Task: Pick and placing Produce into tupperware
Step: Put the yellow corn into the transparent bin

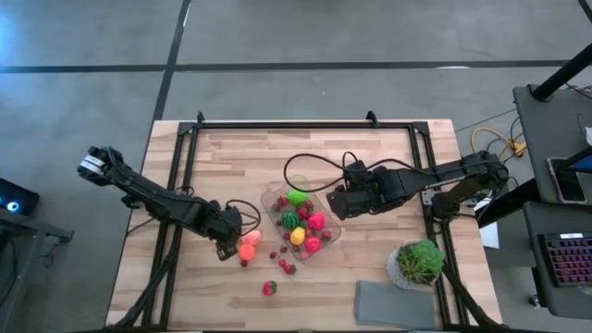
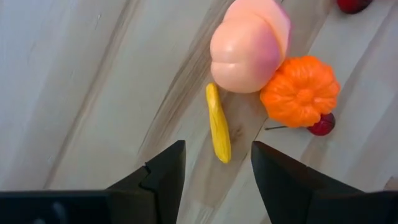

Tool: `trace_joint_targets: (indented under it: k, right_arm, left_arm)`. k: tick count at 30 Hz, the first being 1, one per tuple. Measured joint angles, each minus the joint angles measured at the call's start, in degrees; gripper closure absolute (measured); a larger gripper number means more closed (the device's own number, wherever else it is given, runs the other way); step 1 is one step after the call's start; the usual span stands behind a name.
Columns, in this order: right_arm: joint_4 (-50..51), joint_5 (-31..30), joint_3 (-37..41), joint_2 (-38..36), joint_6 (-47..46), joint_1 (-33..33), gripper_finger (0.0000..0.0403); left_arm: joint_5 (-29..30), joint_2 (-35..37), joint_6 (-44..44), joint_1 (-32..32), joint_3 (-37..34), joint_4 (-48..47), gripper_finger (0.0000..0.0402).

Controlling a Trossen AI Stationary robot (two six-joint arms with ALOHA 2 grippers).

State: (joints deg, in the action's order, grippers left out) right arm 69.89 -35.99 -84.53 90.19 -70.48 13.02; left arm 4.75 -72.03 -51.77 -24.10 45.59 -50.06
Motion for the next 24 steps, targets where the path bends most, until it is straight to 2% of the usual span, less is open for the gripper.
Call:
trace_joint_targets:
  k: [11, 17, 21, 24]
  right_arm:
    - [2.5, 0.2, 0.1, 0.0, 8.7, -1.6, 0.0165]
    - [3.4, 0.0, 0.5, 0.0, 16.6, -2.1, 0.0165]
    - [3.5, -0.1, 0.6, 0.0, 21.8, -2.1, 0.0165]
    - [3.6, -0.1, 0.6, 0.0, 23.8, -2.1, 0.0165]
  left_arm:
    - [0.0, -1.6, -19.6, 0.1, -1.5, 0.0, 0.0233]
    - [-0.4, -7.0, -19.8, 0.1, -1.7, 2.4, 0.0233]
    - [-7.4, -10.8, -16.7, -0.1, -0.9, 5.9, 0.0233]
    - [-9.5, -13.4, -16.9, -0.2, 0.4, 6.6, 0.0233]
